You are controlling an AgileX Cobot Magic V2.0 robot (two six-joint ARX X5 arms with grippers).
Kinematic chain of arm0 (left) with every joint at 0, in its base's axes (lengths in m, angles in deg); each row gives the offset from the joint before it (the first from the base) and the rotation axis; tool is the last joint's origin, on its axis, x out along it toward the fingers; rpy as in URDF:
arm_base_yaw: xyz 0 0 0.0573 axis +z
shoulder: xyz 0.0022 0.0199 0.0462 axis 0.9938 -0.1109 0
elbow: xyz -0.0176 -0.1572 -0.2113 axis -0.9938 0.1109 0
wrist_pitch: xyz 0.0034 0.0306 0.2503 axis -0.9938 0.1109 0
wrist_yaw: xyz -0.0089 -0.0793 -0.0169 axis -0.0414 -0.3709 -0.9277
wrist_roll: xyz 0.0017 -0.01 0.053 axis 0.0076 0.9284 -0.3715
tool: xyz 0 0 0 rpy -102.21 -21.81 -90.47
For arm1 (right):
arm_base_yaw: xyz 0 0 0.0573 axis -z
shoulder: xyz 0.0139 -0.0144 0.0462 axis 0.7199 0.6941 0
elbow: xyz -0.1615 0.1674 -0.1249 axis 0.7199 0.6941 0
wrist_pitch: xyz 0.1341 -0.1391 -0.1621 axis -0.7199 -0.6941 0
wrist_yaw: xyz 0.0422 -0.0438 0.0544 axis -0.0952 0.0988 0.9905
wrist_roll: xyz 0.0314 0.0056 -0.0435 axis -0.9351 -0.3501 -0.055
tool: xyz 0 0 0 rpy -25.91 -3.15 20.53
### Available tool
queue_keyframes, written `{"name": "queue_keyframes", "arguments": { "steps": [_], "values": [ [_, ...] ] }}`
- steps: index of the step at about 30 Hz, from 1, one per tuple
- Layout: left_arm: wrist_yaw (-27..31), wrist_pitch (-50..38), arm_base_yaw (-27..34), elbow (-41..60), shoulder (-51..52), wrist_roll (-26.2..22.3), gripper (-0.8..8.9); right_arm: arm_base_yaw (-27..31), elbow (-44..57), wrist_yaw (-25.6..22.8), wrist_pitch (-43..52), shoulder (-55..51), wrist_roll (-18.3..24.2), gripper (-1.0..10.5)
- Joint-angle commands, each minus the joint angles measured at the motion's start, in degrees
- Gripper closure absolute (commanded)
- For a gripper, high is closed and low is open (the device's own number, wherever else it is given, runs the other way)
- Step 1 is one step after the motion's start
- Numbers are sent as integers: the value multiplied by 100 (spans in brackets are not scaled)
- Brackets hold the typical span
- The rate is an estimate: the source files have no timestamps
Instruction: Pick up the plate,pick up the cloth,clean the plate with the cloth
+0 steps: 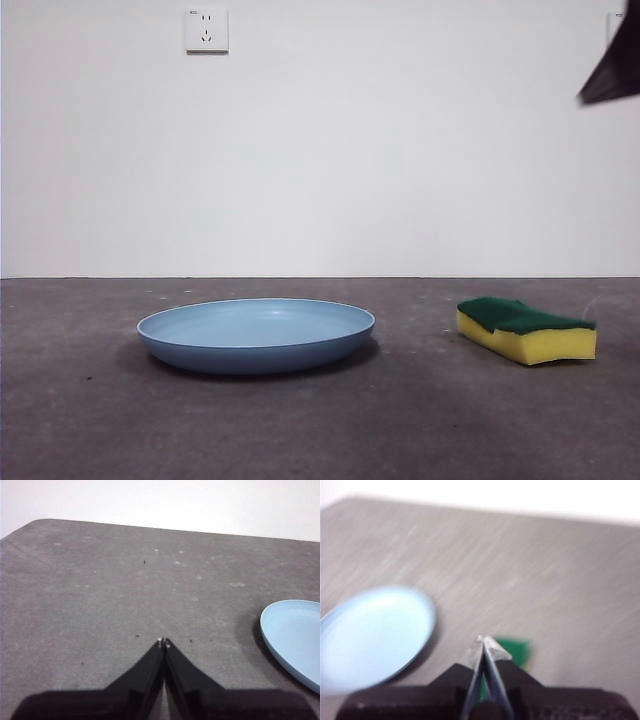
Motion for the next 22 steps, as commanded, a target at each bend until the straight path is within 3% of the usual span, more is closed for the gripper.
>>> {"name": "queue_keyframes", "arguments": {
  "steps": [1, 4, 10, 22],
  "values": [
    [2, -31, 11, 81, 4, -63, 814, 479, 289, -15, 33, -721, 151, 946],
    [2, -31, 11, 81, 4, -63, 814, 1113, 796, -11, 155, -1735, 149, 946],
    [2, -31, 11, 81, 4, -63, 814, 1652, 1655, -7, 201, -2887, 133, 946],
    [2, -31, 11, 81, 4, -63, 814, 1770, 2809, -7, 199, -3842, -422, 946]
  ]
}}
